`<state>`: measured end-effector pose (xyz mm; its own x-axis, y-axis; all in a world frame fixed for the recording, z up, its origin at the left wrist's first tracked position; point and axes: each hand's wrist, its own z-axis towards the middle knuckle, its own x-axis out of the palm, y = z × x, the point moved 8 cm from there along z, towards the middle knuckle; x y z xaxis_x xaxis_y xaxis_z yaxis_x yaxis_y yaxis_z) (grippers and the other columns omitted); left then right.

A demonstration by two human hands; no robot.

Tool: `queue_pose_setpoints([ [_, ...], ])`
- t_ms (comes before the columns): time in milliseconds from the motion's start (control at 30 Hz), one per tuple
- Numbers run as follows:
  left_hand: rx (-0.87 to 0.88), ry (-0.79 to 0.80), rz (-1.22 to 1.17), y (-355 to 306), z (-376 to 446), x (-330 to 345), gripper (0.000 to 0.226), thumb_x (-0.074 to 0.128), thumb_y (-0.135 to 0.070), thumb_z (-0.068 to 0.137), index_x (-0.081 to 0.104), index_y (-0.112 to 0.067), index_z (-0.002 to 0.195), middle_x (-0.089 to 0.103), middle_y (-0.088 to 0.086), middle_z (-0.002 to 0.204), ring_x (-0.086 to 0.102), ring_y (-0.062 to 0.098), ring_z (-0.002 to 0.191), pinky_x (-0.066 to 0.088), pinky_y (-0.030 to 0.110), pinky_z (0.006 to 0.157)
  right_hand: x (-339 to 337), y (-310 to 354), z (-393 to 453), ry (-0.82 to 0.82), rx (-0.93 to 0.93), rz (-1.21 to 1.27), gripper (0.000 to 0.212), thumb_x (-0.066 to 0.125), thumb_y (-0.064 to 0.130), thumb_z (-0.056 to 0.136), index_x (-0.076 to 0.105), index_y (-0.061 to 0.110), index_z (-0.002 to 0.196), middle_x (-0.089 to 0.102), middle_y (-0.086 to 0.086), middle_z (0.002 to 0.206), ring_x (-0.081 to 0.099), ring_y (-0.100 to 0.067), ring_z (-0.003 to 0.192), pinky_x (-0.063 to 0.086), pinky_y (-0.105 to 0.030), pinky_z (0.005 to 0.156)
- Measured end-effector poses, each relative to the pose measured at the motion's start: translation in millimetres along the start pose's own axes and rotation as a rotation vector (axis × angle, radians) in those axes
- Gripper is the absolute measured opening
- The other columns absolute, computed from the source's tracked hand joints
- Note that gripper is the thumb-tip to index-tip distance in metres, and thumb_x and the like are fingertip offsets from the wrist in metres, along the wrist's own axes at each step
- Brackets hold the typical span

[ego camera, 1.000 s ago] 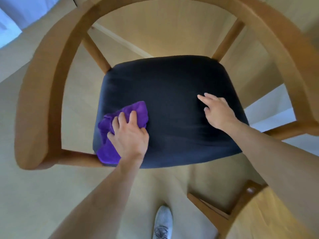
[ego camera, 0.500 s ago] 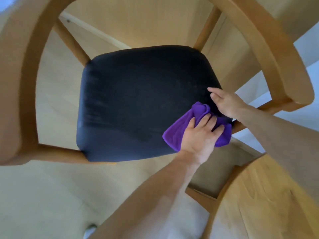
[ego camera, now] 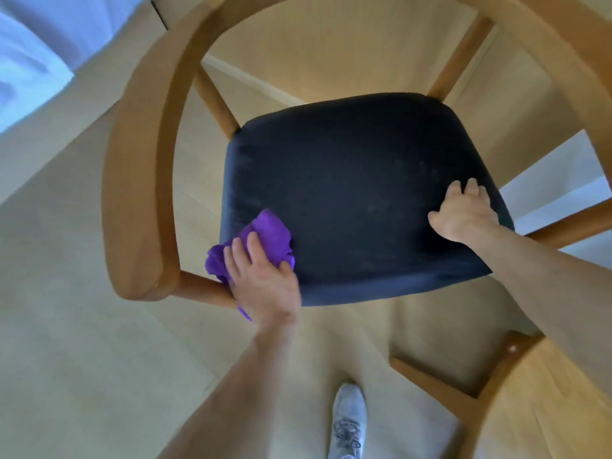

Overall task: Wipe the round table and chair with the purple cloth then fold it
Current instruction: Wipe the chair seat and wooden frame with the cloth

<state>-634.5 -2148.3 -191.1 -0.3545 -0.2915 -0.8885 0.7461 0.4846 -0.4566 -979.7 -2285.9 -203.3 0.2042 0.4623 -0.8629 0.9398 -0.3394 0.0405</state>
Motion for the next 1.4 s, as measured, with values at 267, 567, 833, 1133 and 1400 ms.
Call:
queue_pose_setpoints([
  [267,0.574,0.305,0.068,-110,-133,55,0.075,0.069,-0.023,0.075,0.045,-0.030,0.146,0.034,0.005,0.160,0.024,0.026,0.151,0.026,0.060,0.117,-3,9,2,-0.009,0.079,0.014,0.078,0.053,0.033,0.096,0.010,0.006,0.156,0.002,-0.017,0.164,0.004,-0.035,0.151,0.023,-0.061,0.116],
  [567,0.111,-0.017,-0.029,-1,-2,-29,0.068,0.069,-0.005,0.072,0.054,-0.010,0.138,0.048,0.010,0.149,0.032,0.034,0.146,0.035,0.057,0.113,-2,53,-17,-0.324,-0.185,0.068,0.068,0.052,0.030,0.095,0.020,0.019,0.155,0.012,-0.013,0.163,0.012,-0.031,0.151,0.014,-0.051,0.121],
  [833,-0.359,0.157,0.196,13,54,8,0.079,0.039,-0.068,0.093,0.017,-0.027,0.157,0.020,0.008,0.163,0.014,0.034,0.151,0.031,0.067,0.109,16,111,-25,-0.373,-0.445,0.016,0.062,0.035,0.049,0.098,0.021,0.030,0.156,0.013,-0.007,0.165,0.012,-0.027,0.152,0.014,-0.053,0.122],
  [1133,-0.320,0.039,0.233,-22,145,33,0.059,0.047,-0.048,0.097,0.035,-0.017,0.145,0.038,0.013,0.151,0.027,0.037,0.144,0.040,0.062,0.103,37,138,-33,-0.441,-0.476,-0.110,0.060,0.032,0.052,0.097,0.035,0.027,0.151,0.028,-0.008,0.160,0.018,-0.035,0.150,0.016,-0.060,0.118],
  [1400,0.166,0.172,0.311,-108,250,63,0.058,0.043,-0.054,0.096,0.046,-0.017,0.141,0.048,0.009,0.142,0.039,0.035,0.134,0.045,0.056,0.096,14,154,-21,-0.483,-0.462,-0.189,0.047,0.047,0.050,0.092,0.052,0.022,0.130,0.052,-0.008,0.132,0.042,-0.037,0.126,0.033,-0.063,0.098],
])
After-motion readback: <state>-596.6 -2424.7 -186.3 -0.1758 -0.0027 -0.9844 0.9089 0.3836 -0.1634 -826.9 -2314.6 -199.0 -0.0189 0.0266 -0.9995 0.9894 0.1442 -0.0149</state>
